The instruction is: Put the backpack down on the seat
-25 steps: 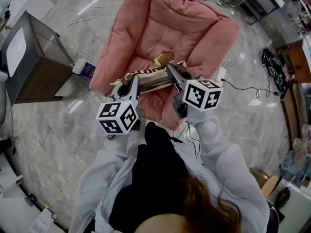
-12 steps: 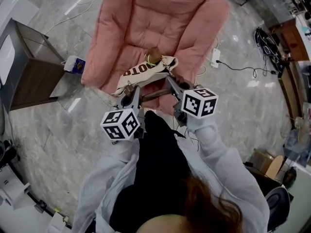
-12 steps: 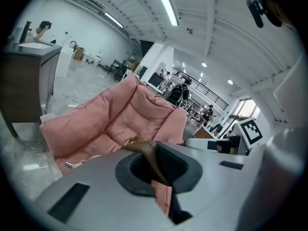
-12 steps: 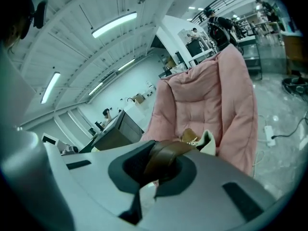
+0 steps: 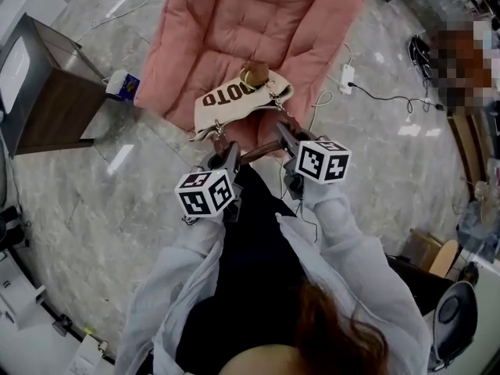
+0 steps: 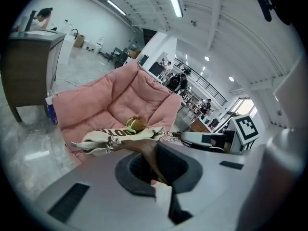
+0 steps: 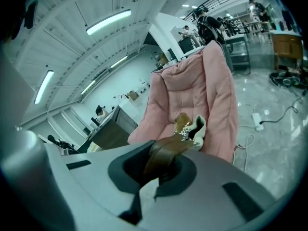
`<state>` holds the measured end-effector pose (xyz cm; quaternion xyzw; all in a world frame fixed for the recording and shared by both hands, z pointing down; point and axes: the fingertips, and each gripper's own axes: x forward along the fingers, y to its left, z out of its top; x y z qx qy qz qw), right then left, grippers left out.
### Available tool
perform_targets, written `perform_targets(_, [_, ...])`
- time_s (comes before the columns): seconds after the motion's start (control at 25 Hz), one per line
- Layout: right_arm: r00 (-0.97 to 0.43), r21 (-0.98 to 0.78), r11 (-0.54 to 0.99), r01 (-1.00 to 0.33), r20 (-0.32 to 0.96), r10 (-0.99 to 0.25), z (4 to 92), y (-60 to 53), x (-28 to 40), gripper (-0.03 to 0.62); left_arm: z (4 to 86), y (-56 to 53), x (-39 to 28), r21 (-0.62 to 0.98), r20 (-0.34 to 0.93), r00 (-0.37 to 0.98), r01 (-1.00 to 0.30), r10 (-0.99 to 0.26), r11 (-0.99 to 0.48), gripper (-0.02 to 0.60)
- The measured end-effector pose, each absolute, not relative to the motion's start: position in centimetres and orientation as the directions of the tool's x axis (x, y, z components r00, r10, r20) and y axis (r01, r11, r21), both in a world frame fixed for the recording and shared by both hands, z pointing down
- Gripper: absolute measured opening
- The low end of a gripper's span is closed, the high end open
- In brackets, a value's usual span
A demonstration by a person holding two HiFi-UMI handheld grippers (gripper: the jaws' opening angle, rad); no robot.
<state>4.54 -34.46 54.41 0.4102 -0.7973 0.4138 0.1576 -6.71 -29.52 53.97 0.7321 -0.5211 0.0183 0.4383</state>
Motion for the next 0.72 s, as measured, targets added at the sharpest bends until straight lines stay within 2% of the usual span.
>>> perform_targets(0.72, [-0.425, -0.406, 0.154, -0.901, 0.754, -0.501, 62.8, -25.8, 13.4, 0.009, 62.6, -22.0, 2.4, 0.697, 0.573, 0.649, -0.707, -0.500, -0.120, 0.015])
